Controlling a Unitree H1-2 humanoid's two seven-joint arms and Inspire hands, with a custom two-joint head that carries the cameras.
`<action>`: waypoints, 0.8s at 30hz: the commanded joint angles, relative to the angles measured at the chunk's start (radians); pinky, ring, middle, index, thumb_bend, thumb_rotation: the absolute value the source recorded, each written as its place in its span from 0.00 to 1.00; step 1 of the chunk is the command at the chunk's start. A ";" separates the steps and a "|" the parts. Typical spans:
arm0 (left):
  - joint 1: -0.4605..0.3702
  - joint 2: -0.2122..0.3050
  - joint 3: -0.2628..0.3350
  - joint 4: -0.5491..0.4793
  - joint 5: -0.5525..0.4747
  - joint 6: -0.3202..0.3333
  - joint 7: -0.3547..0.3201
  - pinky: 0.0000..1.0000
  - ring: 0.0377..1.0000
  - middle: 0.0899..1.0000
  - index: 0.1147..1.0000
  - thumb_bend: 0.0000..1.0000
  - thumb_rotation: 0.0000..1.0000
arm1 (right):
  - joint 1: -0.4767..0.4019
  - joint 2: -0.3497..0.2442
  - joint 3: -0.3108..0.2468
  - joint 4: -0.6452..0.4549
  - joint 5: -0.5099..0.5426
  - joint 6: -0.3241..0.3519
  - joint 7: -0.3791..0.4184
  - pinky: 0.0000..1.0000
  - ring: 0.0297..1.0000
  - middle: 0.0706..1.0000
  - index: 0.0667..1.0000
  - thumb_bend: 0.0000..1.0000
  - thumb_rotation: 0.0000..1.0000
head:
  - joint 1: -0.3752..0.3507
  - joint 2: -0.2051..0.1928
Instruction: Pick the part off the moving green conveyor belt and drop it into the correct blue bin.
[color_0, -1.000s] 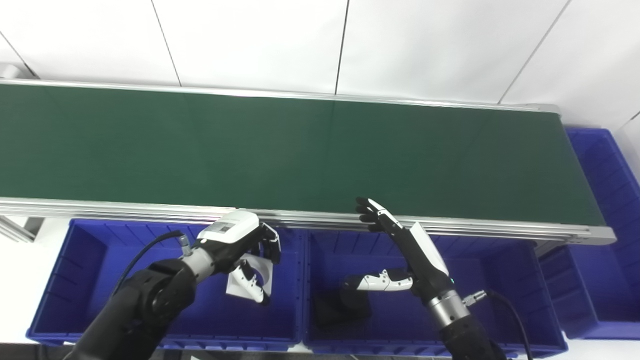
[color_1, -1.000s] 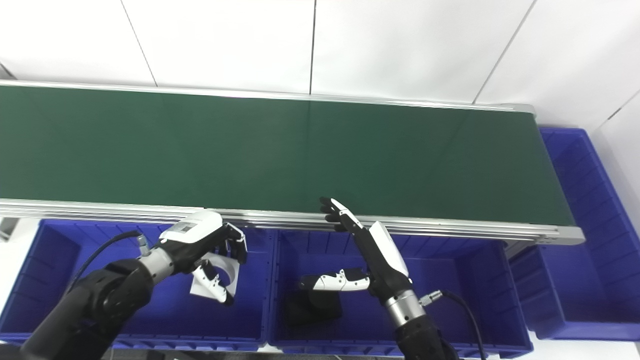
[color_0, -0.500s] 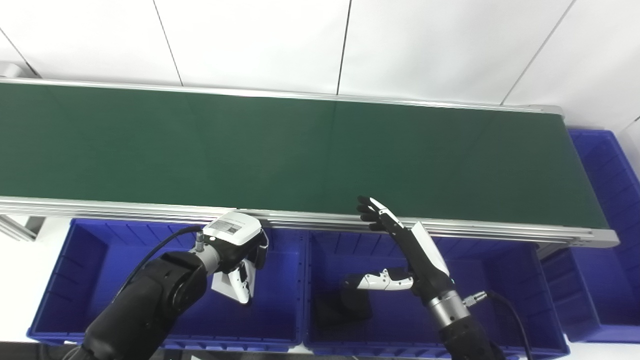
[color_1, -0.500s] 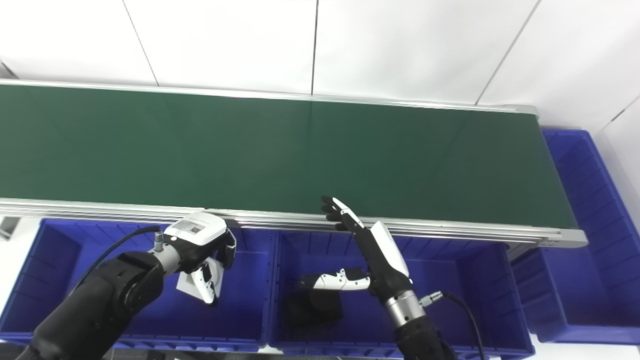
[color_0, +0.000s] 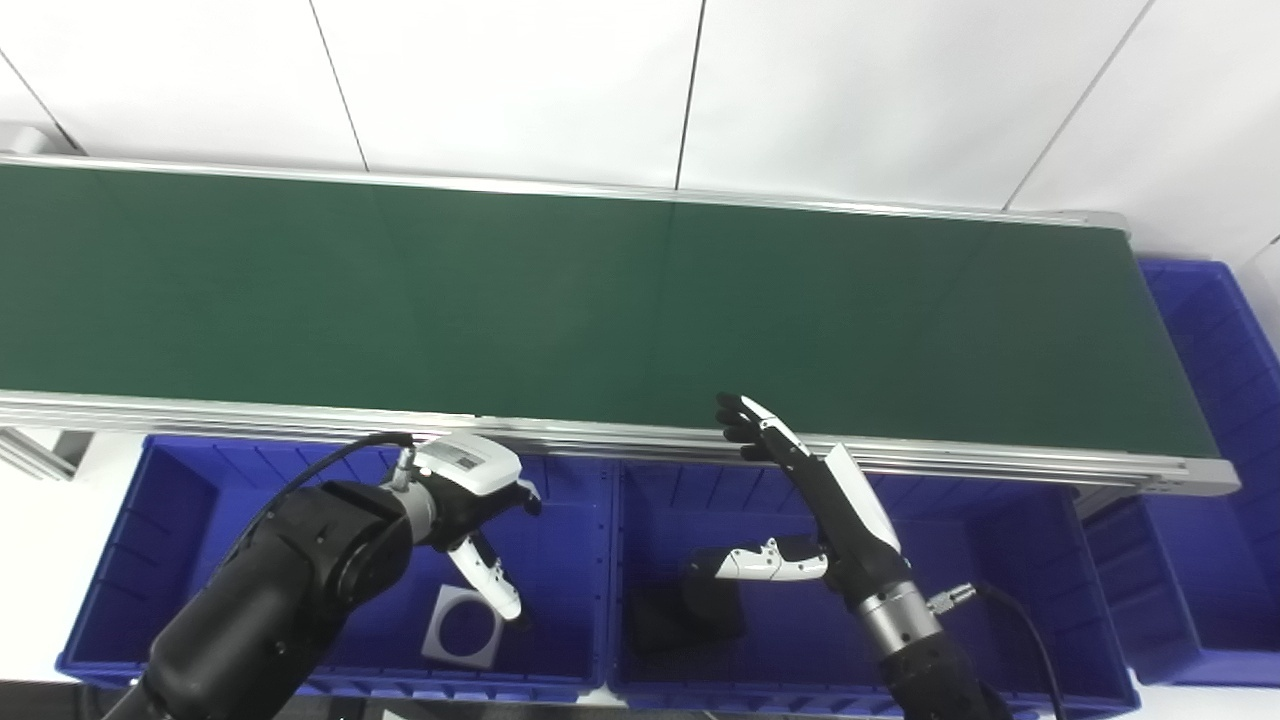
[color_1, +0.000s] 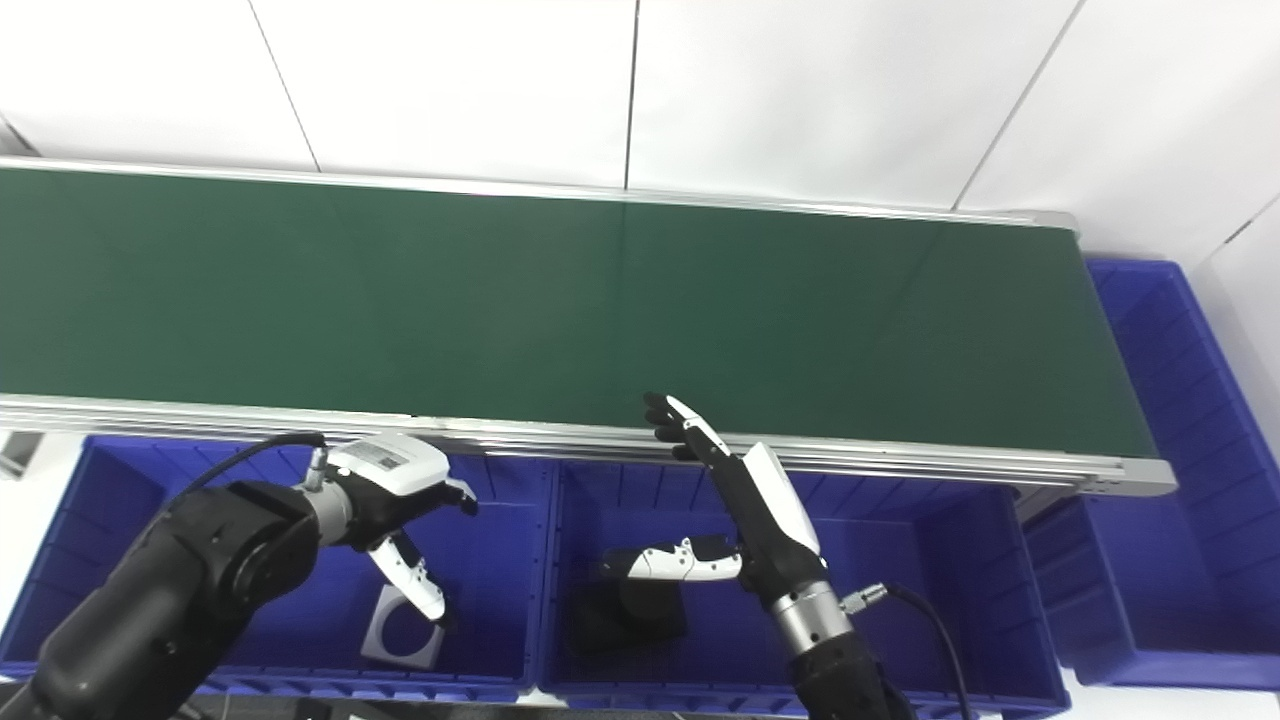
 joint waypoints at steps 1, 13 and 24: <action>0.007 0.011 0.028 -0.045 -0.033 0.003 0.024 0.96 0.87 0.86 0.85 0.78 0.59 | -0.010 0.008 -0.003 -0.030 0.009 -0.027 -0.017 0.80 0.83 0.86 0.91 0.97 0.49 | 0.000 -0.002; 0.214 -0.007 0.295 -0.067 -0.543 -0.132 0.330 0.71 0.79 0.82 0.83 0.78 0.32 | -0.002 -0.005 -0.006 -0.039 0.016 -0.016 -0.004 0.79 0.83 0.86 0.90 0.98 0.48 | 0.002 -0.013; 0.317 -0.092 0.372 0.089 -0.820 -0.368 0.573 0.66 0.77 0.84 0.84 0.82 0.29 | 0.002 -0.032 -0.003 -0.026 0.010 -0.028 0.003 0.80 0.83 0.86 0.90 0.97 0.49 | -0.017 -0.044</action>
